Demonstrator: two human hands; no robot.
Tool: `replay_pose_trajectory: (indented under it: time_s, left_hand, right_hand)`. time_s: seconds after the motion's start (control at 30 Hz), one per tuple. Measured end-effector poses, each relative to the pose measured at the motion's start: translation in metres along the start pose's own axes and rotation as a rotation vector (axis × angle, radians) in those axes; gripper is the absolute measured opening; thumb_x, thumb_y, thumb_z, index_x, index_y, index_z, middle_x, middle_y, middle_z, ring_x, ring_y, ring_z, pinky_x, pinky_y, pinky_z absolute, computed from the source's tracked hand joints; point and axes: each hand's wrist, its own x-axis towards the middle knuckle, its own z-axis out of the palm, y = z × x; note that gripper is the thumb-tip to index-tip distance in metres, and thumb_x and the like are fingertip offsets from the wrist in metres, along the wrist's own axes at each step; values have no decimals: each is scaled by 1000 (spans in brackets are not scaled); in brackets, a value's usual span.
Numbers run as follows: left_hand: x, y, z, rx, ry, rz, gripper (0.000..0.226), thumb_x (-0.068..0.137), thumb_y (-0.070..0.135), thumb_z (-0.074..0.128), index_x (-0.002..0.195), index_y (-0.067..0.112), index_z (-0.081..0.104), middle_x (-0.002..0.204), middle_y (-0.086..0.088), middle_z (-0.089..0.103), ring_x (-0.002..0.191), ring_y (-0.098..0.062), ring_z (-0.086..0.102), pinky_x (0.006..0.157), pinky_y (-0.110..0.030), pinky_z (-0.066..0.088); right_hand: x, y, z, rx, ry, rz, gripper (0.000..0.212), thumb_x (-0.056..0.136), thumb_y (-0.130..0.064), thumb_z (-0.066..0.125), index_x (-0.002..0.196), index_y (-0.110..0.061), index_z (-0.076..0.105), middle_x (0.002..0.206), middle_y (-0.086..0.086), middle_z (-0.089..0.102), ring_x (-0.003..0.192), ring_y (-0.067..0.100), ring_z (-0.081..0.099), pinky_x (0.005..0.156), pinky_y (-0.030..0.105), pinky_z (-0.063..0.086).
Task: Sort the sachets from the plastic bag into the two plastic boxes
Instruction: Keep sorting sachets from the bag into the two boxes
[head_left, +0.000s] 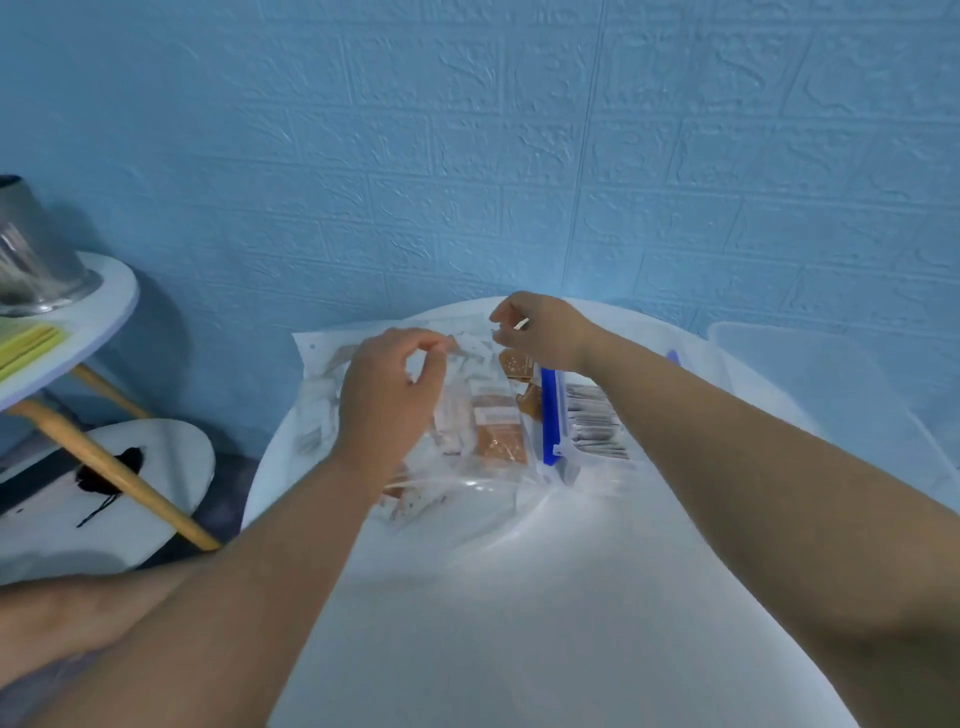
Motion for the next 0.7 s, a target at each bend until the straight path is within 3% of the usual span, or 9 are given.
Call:
replay_pose_trajectory:
  time_s: [0.07,0.17,0.37,0.43,0.47,0.5,0.57,0.63,0.7]
  left_hand:
    - [24,-35,-9,152,-1,-174,20,87,19,56,102,12,68,103,-4,65,104,-23,56,91,-28,38]
    - [40,-82,-18,355,-83,-529,46,88,28,55,129,8,49,130,-23,47,122,-36,41,102,-38,31]
    - [43,-111,-17,85,-171,-801,68,89,36,53,144,9,24,142,-18,37,128,-34,38,106,-40,33]
    - [44,-112,-14,-21,-71,-818,65,83,39,59,136,11,36,132,-14,48,113,-31,52,95,-40,45]
    - [45,-109,-13,-132,-7,-853,59,81,39,62,129,10,42,124,-10,54,102,-27,57,86,-36,50]
    - [47,-105,-13,-256,37,-886,50,83,36,63,121,9,47,114,-7,57,91,-23,58,74,-30,51]
    - [50,-97,-13,-398,43,-922,29,87,30,61,106,9,54,93,-7,58,77,-19,54,53,-24,47]
    - [49,-95,-15,-400,30,-905,26,85,31,63,97,8,61,90,-11,61,76,-20,55,56,-27,47]
    - [47,-96,-16,-442,59,-839,18,83,27,65,81,9,65,88,-15,66,81,-24,60,74,-37,52]
  right_hand:
    - [11,-11,13,-32,-95,81,46,92,-32,54,132,-14,43,134,6,48,114,20,49,92,27,39]
    - [20,-22,26,12,-133,169,67,91,-39,54,144,-10,26,144,11,38,126,25,43,100,30,33]
    - [30,-25,49,178,-101,296,69,91,-29,56,145,-4,21,143,11,40,128,24,41,95,25,34]
    - [32,-26,50,335,-25,319,71,87,-23,63,144,-3,25,129,7,48,112,24,53,76,18,43]
    - [31,-27,50,430,15,340,72,84,-22,67,141,-1,28,113,5,51,92,22,58,60,16,42]
    - [31,-25,50,533,32,382,71,83,-23,69,138,1,33,100,5,51,72,17,53,50,18,35]
    - [31,-22,49,680,27,456,43,84,-26,68,113,2,53,78,4,48,57,11,38,46,22,26]
    - [28,-22,51,712,10,494,27,85,-35,65,82,-9,57,67,2,45,53,11,36,45,21,27]
    - [24,-23,52,750,4,481,30,86,-41,61,86,-11,60,70,1,49,50,11,32,46,20,27]
